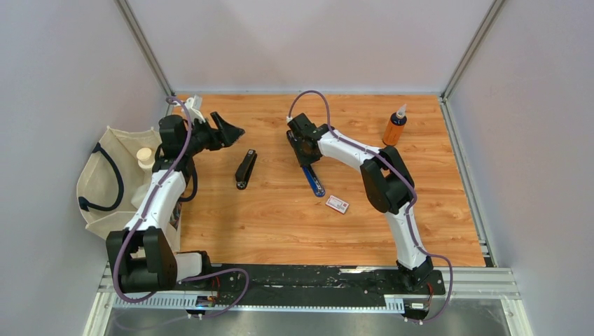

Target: Load the staples into the stapler

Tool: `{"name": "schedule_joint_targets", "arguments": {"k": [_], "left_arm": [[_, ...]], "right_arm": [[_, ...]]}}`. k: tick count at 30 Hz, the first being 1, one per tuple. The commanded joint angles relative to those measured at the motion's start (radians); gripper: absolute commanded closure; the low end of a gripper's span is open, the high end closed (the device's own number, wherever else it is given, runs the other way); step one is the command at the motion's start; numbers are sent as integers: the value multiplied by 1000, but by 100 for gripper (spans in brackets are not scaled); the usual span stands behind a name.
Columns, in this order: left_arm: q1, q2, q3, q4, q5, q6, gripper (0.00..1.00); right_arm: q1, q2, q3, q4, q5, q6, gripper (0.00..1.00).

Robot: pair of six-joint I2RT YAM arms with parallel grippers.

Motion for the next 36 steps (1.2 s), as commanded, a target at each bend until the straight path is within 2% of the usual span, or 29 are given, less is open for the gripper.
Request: {"name": "schedule_joint_targets", "arguments": {"k": [1,3,8,12,16,20,26,36], "left_arm": [[3,4,30,-9,5,45,16],[3,10,39,-23,13,63,16],[4,36,108,-127,49,200,16],[3,50,151,-219,59,377,15],[4,91,179,-342,43,491,15],[3,128,135,-362,57,510,15],[3,175,81,-364,66,511,14],[-9,275,69,-402,91,510,14]], "right_arm": [[7,-20,33,43,28,-1,65],[9,-37,42,43,36,-17,56],[9,-87,42,45,20,-53,42],[7,-161,16,58,-1,-99,33],[6,-286,-47,75,-88,-184,26],[-2,-473,-142,58,-234,-327,21],[-60,-739,-335,84,-331,-444,14],[-93,-847,-451,-6,-489,-556,13]]}}
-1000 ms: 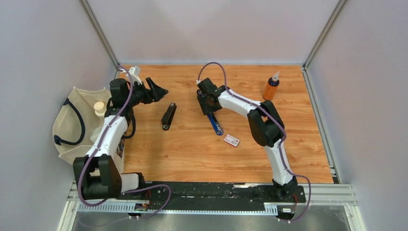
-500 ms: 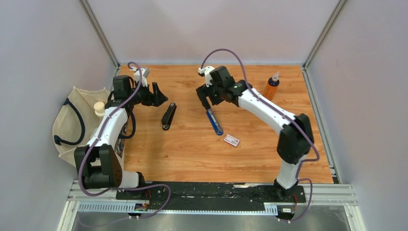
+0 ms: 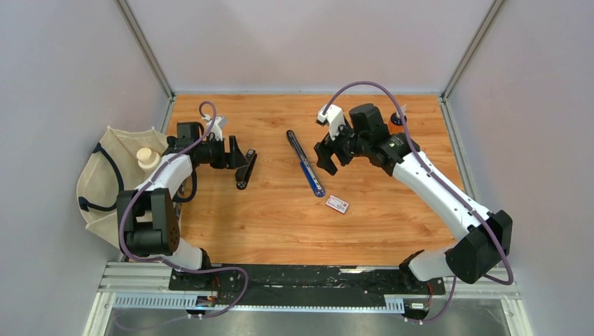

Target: Load the staples into the stapler

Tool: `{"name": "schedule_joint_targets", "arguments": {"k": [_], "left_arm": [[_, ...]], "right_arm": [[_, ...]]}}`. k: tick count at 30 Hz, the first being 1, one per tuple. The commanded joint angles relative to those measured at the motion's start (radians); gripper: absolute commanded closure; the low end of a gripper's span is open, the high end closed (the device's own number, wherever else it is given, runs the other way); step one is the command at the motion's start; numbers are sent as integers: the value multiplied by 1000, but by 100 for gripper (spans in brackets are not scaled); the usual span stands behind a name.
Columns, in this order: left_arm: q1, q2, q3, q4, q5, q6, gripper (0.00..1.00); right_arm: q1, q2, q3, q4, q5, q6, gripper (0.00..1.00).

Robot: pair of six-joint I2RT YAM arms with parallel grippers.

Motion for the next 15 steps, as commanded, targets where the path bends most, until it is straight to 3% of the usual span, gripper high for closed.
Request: {"name": "schedule_joint_targets", "arguments": {"k": [1,15], "left_arm": [[-11,30,-4,-35,12,36,13],[-63,116,-3,-58,43,59,13]], "right_arm": [[0,-27,-48,-40,-102,-81,13],[-27,-4,-92,-23,-120,-115,13]]}}
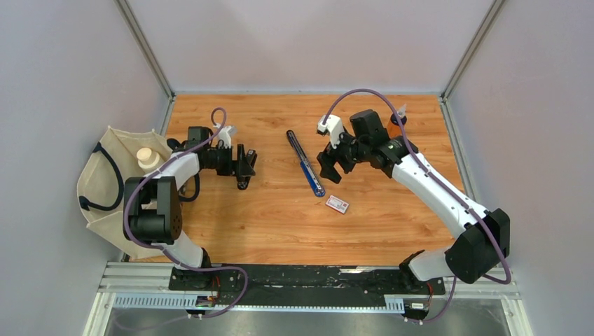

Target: Load the staples into the stapler

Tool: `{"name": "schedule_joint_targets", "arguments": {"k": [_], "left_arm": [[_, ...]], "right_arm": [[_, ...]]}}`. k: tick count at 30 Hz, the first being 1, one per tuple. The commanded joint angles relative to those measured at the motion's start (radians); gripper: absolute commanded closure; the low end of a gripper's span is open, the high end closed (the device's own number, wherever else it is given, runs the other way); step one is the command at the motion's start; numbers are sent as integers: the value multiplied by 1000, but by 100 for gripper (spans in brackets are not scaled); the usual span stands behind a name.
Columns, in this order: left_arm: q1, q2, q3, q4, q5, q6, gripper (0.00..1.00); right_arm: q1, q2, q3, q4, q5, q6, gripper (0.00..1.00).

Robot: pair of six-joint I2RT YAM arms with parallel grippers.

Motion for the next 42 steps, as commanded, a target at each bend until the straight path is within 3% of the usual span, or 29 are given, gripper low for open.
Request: {"name": "schedule_joint_targets", "arguments": {"k": [1,21,31,35,42], "left_arm": [[-47,15,6,-12,43,29,13],[-225,101,85,29,75,-44,12],[-248,144,158,65,109,-54,12],[-248,81,177,-26,185,8,12],[-248,-130,218,-250,186,300,11]], "right_arm": [[-6,-4,-10,22,-18,-30,13],[-23,-18,-50,46,-28,-47,13],[-27,-24,-62,51,-25,-61,13],[-36,-35,-70,53,-41,-70,13],[-38,-44,-81,57,-57,-90,12]]}}
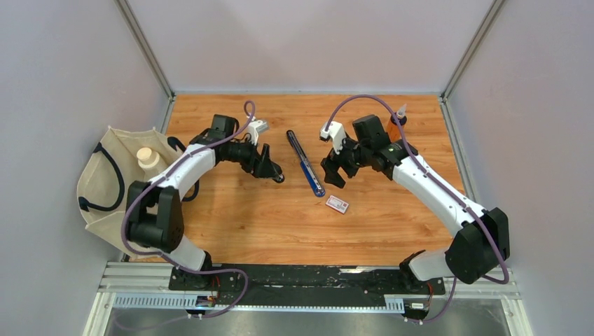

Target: Load the staples into the stapler

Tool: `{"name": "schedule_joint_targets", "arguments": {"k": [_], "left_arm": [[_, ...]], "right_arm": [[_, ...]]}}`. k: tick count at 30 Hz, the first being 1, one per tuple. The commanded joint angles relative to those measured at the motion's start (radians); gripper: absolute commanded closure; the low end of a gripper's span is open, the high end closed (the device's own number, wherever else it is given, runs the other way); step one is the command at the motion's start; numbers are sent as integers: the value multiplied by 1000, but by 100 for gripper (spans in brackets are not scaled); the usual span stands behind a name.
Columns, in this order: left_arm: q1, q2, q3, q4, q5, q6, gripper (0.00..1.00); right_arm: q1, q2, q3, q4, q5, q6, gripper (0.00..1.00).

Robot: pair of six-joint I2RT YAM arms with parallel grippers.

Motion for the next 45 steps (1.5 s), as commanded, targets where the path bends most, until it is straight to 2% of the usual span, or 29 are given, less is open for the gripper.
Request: {"name": "schedule_joint_targets", "arguments": {"k": [1,3,6,10,12,16,25,37,45], "left_arm": [[-2,-153,94,-161,46,253,11],[-2,-161,152,-239,53,368,11],[-8,-115,287,-446,52,635,11],[-23,-13,423,-592,-83,882,11],[-43,12,430,-606,-172,979,11],[-80,40,369,-604,-256,1158,14],[-141,93,268,-443,-321,1251,13],[-190,231,334,-387,-413,1303,14],[-192,281,355,-374,-419,1315,18]], "right_arm": [[-4,-40,0,45,-29,-37,12],[-4,-43,-2,45,-29,-41,12],[-4,-49,-6,45,-25,-46,12],[-14,-63,-14,45,-25,-53,12],[-21,-73,-16,46,-26,-55,11],[-38,-89,-19,46,-25,-61,11],[-60,-90,-25,51,-20,-69,11],[-86,-102,-34,51,-26,-81,11],[-92,-99,-40,51,-31,-90,12]]}}
